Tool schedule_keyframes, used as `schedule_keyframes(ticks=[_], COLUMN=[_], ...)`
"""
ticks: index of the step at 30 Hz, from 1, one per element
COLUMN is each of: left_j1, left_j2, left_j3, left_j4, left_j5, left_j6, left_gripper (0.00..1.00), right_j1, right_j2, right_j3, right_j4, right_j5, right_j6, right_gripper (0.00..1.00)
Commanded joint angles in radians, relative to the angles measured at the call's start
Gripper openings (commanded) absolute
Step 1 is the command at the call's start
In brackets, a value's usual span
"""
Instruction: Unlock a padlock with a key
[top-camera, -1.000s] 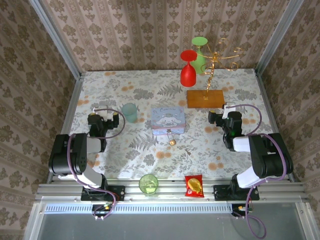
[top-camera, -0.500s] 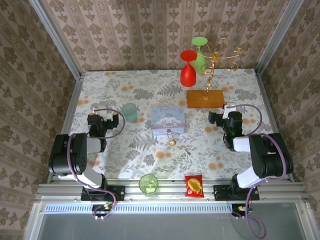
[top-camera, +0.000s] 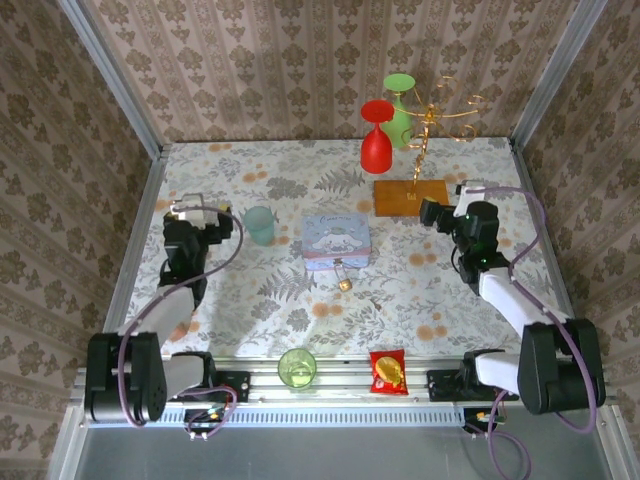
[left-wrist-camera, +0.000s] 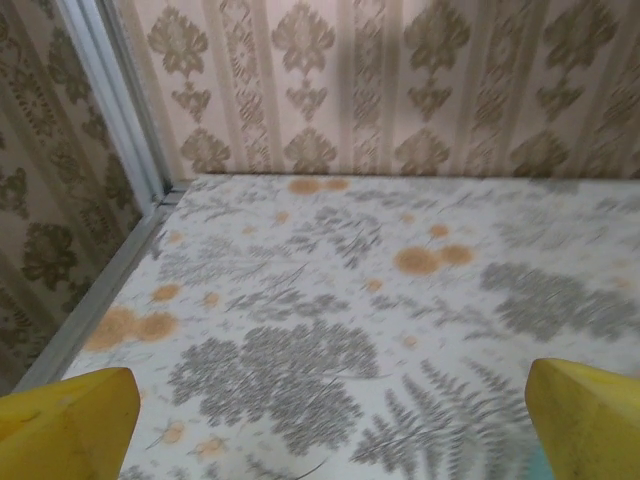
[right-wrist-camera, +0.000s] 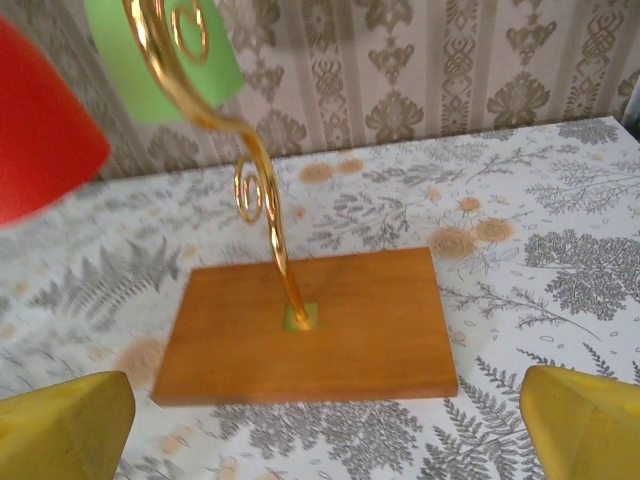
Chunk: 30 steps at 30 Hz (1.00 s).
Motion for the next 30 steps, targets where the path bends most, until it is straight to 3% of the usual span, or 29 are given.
schedule_keyframes(ticks=[1, 5, 9, 13, 20, 26, 30], left_j1=[0.018, 0.036, 0.012, -0.147, -0.496, -0.678, -0.767], left_j2=[-0.07, -0.172, -0.255, -0.328, -0.38, -0.348, -0.304], left_j3=[0.074, -0.02, 0.025, 0.021, 0.023, -0.012, 0.009], left_j4=[-0.163, -0.057, -0.272, -0.363, -0.498, -0.41, -0.436], left_j5=[0.249, 0.347, 0.401, 0.369, 0.137, 0.067, -0.011], left_j6=[-0.188, -0.35, -0.432, -0.465, -0.497, -0.595, -0.601], left_gripper=[1.0, 1.0, 1.0, 1.0, 1.0, 1.0, 1.0], right_j1=[-0.032, -0.02, 0.057, 0.204, 0.412, 0.494, 0.59], right_j2=[-0.028, -0.063, -0.073, -0.075, -0.073, -0.048, 0.0], right_j3=[0.05, 0.048, 0.059, 0.061, -0.009, -0.069, -0.073], right_j4=[-0.257, -0.354, -0.512, -0.644, -0.696, -0.659, -0.641], right_j5=[-0.129, -0.284, -0.309, -0.219, -0.145, -0.164, -0.114], right_j6=[0.159, 0.244, 0.253, 0.208, 0.254, 0.316, 0.345], right_gripper=[1.0, 1.0, 1.0, 0.99, 0.91, 0.63, 0.58])
